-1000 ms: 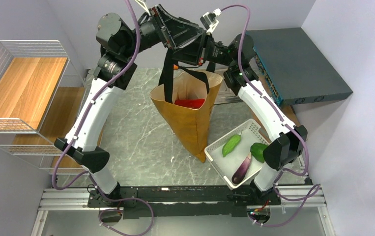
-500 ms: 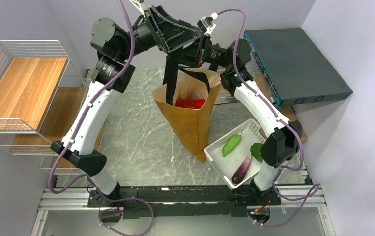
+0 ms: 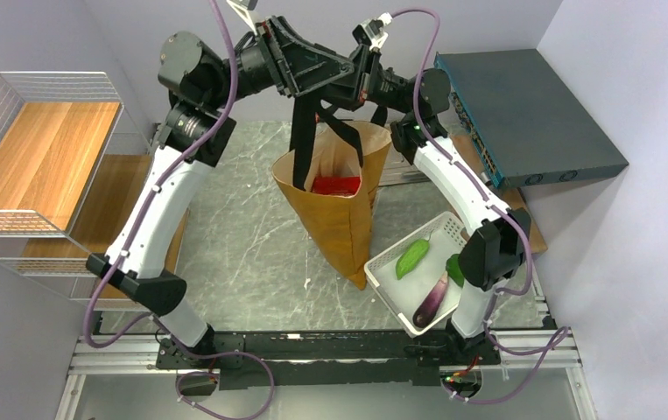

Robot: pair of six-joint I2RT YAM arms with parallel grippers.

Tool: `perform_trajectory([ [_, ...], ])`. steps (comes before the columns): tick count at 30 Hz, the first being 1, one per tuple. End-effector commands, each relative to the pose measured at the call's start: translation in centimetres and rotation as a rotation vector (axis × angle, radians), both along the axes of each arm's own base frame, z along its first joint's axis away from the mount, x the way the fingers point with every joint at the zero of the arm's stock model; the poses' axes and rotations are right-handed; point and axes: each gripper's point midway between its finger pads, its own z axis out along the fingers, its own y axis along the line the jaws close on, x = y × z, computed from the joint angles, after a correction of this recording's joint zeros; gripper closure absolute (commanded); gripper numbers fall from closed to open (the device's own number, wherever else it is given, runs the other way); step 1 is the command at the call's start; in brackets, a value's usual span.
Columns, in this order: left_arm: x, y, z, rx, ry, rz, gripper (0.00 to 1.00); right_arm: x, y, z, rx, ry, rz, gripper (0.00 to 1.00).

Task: Place the food into the grocery bag and tie it
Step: Tie the grocery bag at the center of the board.

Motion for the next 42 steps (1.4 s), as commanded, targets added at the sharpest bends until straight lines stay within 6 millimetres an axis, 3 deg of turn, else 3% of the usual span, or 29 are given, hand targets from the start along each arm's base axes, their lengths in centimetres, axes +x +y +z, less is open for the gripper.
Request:
perform_trajectory([
  [1, 0.5, -0.6, -0.3, 0.078, -0.002, -0.015, 0.60, -2.6, -0.9, 5.6, 0.115, -0.066, 0.047, 1.00],
  [2, 1.0, -0.7, -0.6, 0.090, 0.017, -0.011, 0.67, -2.6, -0.7, 5.6, 0.092, -0.066, 0.044, 1.00],
  [3, 1.2, -0.8, -0.8, 0.092, 0.019, -0.015, 0.65, -2.5, -0.5, 5.5, 0.075, -0.069, 0.040, 1.00],
  [5, 1.7, -0.9, -0.8, 0.079, 0.009, -0.002, 0.53, -2.6, -0.1, 5.0, 0.054, -0.045, 0.055, 1.00],
  [9, 2.3, -1.3, -2.2, 0.056, 0.027, -0.030, 0.38, -4.3, 0.0, 5.3, 0.123, -0.012, 0.154, 1.00],
  [12, 3.5, -1.8, -3.1, 0.061, 0.050, -0.008, 0.33, -5.5, 0.6, 5.6, 0.148, -0.015, 0.208, 1.00],
  [16, 5.0, -2.0, -3.6, 0.046, 0.067, 0.038, 0.03, -5.9, 0.7, 6.1, 0.164, -0.036, 0.230, 1.00],
  [17, 5.5, -2.0, -3.7, 0.046, 0.070, 0.060, 0.01, -6.0, 0.7, 6.4, 0.173, -0.041, 0.238, 1.00],
  [26, 9.0, -1.4, -4.9, 0.077, 0.123, 0.208, 0.01, -7.3, -1.3, 8.3, 0.323, -0.078, 0.312, 1.00],
  [30, 12.4, 1.5, -6.5, 0.103, 0.207, 0.504, 0.01, -7.7, -2.2, 8.6, 0.380, -0.094, 0.331, 1.00],
  [37, 13.4, 4.1, -5.7, -0.002, 0.186, 0.664, 0.01, -8.1, -3.2, 9.0, 0.426, -0.106, 0.334, 1.00],
  [42, 12.9, 3.0, -6.0, 0.023, 0.180, 0.585, 0.01, -8.5, -4.4, 10.2, 0.488, -0.123, 0.355, 1.00],
])
